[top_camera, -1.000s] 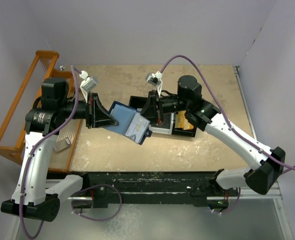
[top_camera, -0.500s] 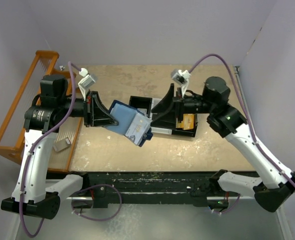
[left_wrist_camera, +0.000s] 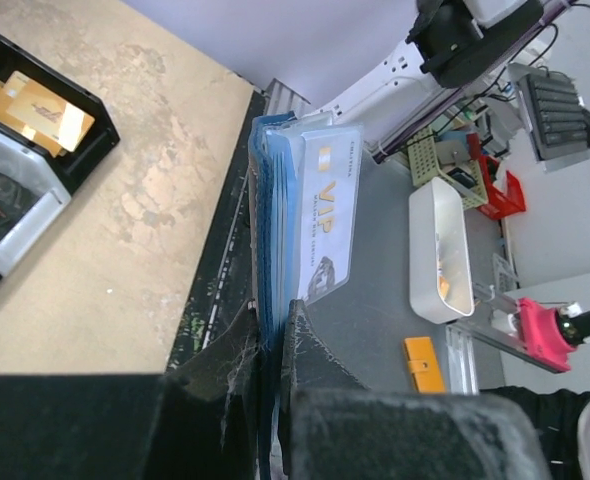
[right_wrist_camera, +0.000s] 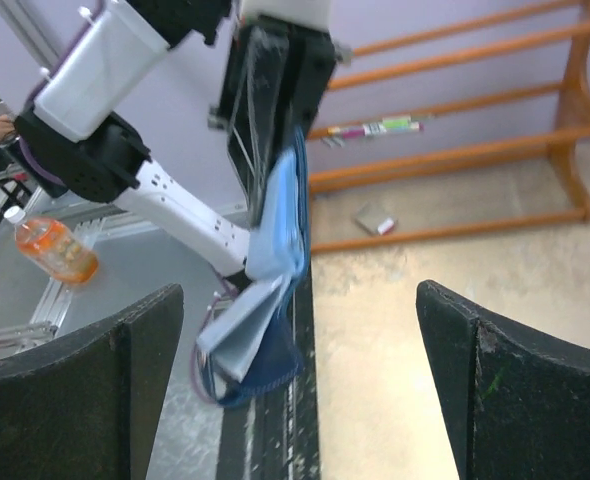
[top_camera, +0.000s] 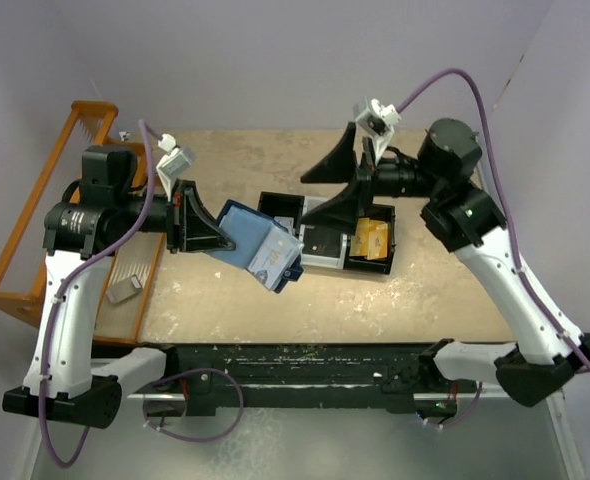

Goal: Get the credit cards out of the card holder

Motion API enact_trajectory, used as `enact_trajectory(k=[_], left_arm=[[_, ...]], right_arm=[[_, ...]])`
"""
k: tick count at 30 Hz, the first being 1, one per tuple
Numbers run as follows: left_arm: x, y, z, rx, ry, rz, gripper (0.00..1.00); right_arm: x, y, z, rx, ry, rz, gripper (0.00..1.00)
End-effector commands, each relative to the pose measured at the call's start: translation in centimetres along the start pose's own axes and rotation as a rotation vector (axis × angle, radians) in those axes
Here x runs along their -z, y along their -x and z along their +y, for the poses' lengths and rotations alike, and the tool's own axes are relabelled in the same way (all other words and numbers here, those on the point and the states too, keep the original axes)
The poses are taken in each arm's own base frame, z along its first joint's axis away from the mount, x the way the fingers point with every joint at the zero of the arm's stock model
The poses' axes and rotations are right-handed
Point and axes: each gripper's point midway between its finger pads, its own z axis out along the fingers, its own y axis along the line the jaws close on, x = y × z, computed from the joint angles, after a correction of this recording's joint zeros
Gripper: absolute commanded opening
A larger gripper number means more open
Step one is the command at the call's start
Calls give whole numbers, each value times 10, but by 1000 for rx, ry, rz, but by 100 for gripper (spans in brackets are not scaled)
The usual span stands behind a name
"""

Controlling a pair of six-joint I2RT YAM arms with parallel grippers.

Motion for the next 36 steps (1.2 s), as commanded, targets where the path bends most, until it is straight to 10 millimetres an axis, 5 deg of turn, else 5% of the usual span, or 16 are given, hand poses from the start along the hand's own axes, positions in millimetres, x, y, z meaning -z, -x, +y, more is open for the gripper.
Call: enact_trajectory(k=[1, 6, 11, 16, 19, 20, 22, 24, 29, 36], left_arm=[[3, -4, 4, -90, 7, 35, 0], [3, -9, 17, -139, 41, 70, 1], [4, -13, 17, -149, 29, 95, 3], [4, -14, 16, -171, 34, 97, 7], [6, -12, 13, -203, 37, 98, 21], [6, -11, 12, -216, 43, 97, 31], [8, -8, 12, -246, 71, 86, 66], [10, -2, 11, -279, 116, 54, 82], [14, 17, 18, -305, 261, -77, 91], [5, 40, 18, -35, 200, -228, 92]], right_arm=[[-34, 15, 1, 55, 146, 5, 100], [-79, -22, 6, 66, 205, 153, 97], [-89, -36, 3, 45, 259, 180, 83], [-101, -52, -3, -26, 290, 222, 40], [-104, -56, -5, -64, 300, 232, 0], [-103, -54, -1, -72, 314, 225, 0], [-102, -37, -8, -42, 269, 151, 0], [-95, -12, -18, -22, 188, 42, 0], [-55, 64, -19, 75, -42, -406, 0], [-19, 97, -13, 51, -123, -782, 0]])
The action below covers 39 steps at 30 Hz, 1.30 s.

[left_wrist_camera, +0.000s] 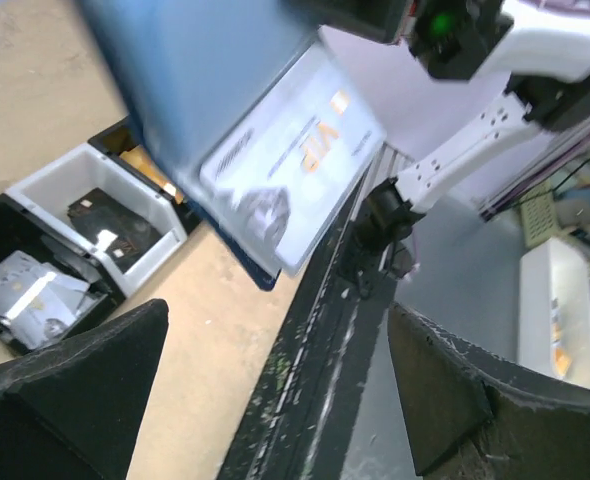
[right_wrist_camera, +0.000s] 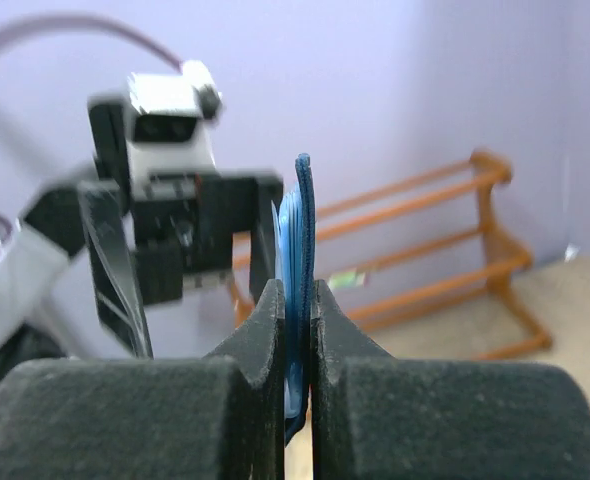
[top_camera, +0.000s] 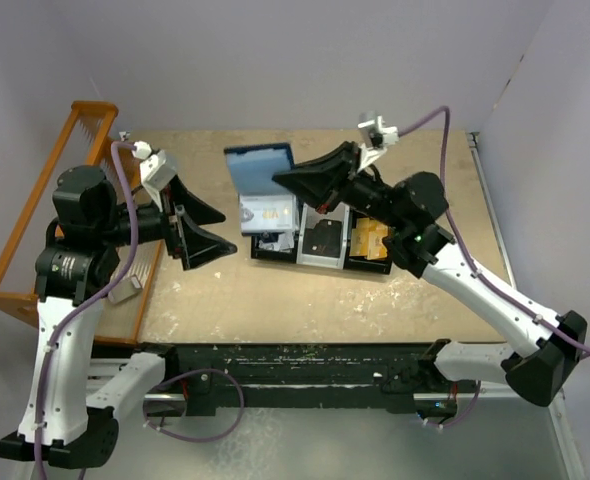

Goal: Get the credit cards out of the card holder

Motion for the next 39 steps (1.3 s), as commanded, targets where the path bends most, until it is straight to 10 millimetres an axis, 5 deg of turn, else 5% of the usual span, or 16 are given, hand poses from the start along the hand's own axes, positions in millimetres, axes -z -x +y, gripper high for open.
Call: enact_trajectory(k=[1, 8, 15, 24, 30, 34, 39], left_arm=[[-10, 33, 6, 208, -49, -107, 92], [-4, 67, -11, 277, -163, -165, 92], [6, 76, -33, 249, -194, -184, 85], [8, 58, -43, 240, -257, -155, 77], [7, 61, -39, 257, -254, -162, 60], [7, 57, -40, 268, -269, -150, 60], [7, 55, -42, 291, -272, -144, 72]], right_arm=[[8, 95, 16, 46, -25, -470, 0], [-9, 106, 38, 88, 0, -594, 0], [-20, 96, 49, 77, 37, -611, 0], [-18, 93, 50, 61, 37, -609, 0], [-18, 84, 55, 24, 77, -587, 0], [-15, 81, 57, -2, 92, -585, 0], [-13, 75, 58, -12, 101, -578, 0]])
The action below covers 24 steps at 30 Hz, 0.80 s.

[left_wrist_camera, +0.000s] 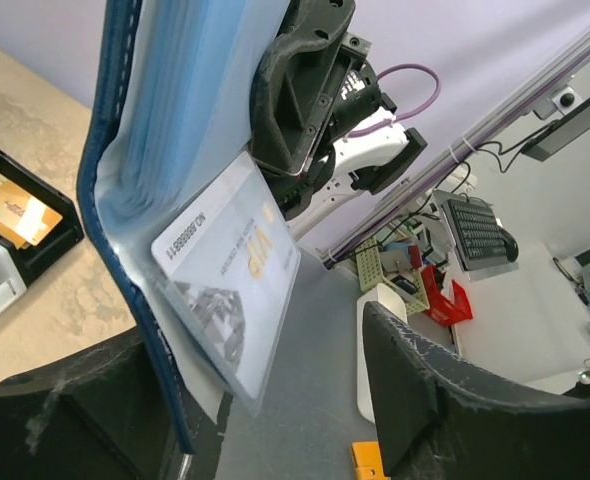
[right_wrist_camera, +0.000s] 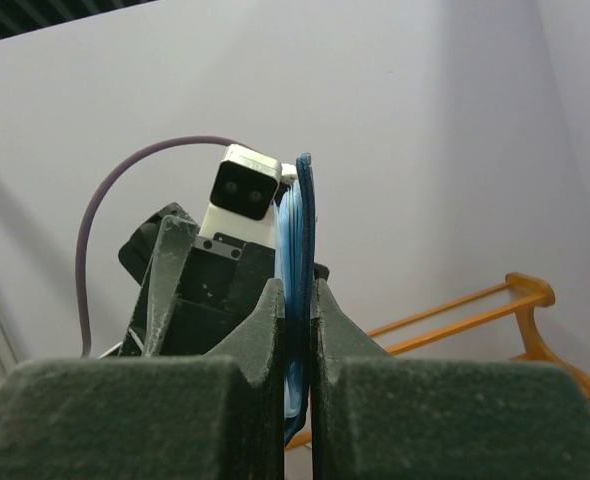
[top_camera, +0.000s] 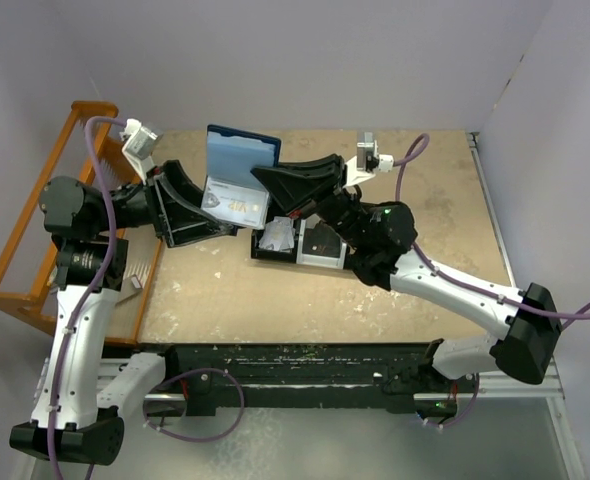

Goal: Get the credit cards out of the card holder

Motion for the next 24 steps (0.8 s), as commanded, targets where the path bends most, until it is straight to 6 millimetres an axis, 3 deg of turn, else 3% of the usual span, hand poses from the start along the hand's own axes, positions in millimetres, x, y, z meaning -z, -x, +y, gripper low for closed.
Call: enact_trajectory(k=[1, 5, 9, 14, 19, 21, 24], left_arm=[[2, 0, -8, -21, -12, 0, 71], [1, -3, 0, 27, -11, 17, 55], [1, -4, 4, 40, -7, 20, 28], [2, -8, 2, 26, -14, 36, 23], [5, -20, 9, 41, -20, 76, 2], [6, -27, 11, 41, -27, 98, 1], [8, -36, 16, -1, -24, 120, 0]], right_arm=[[0, 38, 31, -16, 92, -111, 0], [2, 39, 34, -34, 100, -111, 0], [3, 30, 28, -66, 77, -81, 0], [5, 12, 20, -151, 35, -18, 0], [9, -5, -16, -221, -167, 55, 9], [11, -11, -33, -251, -248, 108, 17], [17, -20, -55, -299, -348, 205, 17]])
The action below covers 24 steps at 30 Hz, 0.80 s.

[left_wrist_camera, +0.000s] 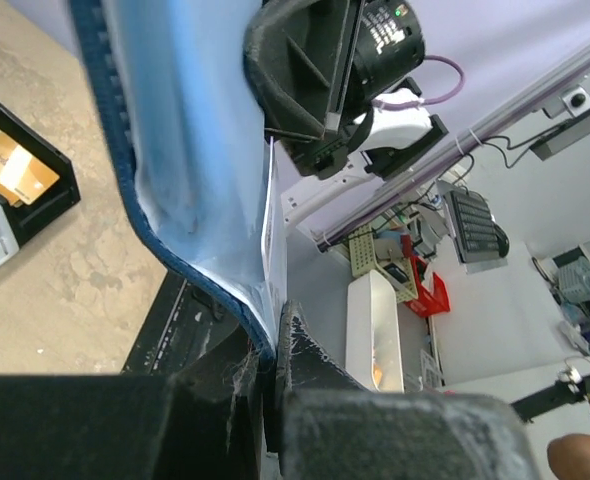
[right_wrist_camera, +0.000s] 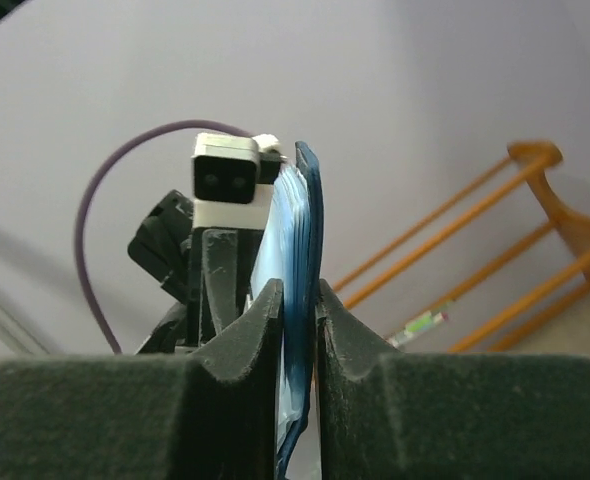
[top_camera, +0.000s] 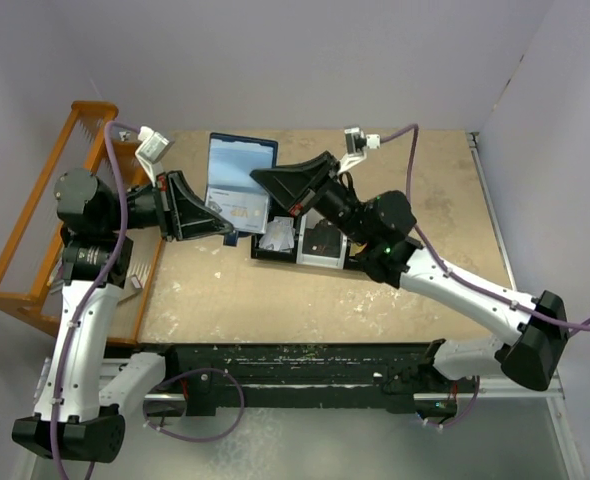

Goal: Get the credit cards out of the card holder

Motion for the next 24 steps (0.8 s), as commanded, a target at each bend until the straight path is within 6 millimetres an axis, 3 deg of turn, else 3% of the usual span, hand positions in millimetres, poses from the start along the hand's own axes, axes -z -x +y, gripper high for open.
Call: enact_trajectory(k=[1, 7, 10, 13, 16, 19, 22, 24], left_arm=[[5, -20, 0, -77, -10, 67, 0], [8, -29, 32, -100, 122, 86, 0], [9, -35, 52, -43, 178, 106, 0], [10, -41, 58, -25, 190, 119, 0], [12, -44, 63, -18, 214, 123, 1], [12, -48, 69, 25, 228, 131, 1], [12, -51, 74, 60, 231, 134, 1], [12, -54, 75, 78, 221, 136, 1]], right_arm=[[1, 5, -38, -104, -206, 110, 20], [26, -11, -83, -145, -377, 337, 46], [39, -3, -95, -103, -430, 391, 57], [54, 22, -99, 13, -503, 395, 60], [54, 44, -78, 132, -451, 415, 58], [45, 44, -64, 211, -387, 543, 52], [40, 27, -39, 215, -226, 602, 54], [42, 5, -25, 189, -110, 659, 54]])
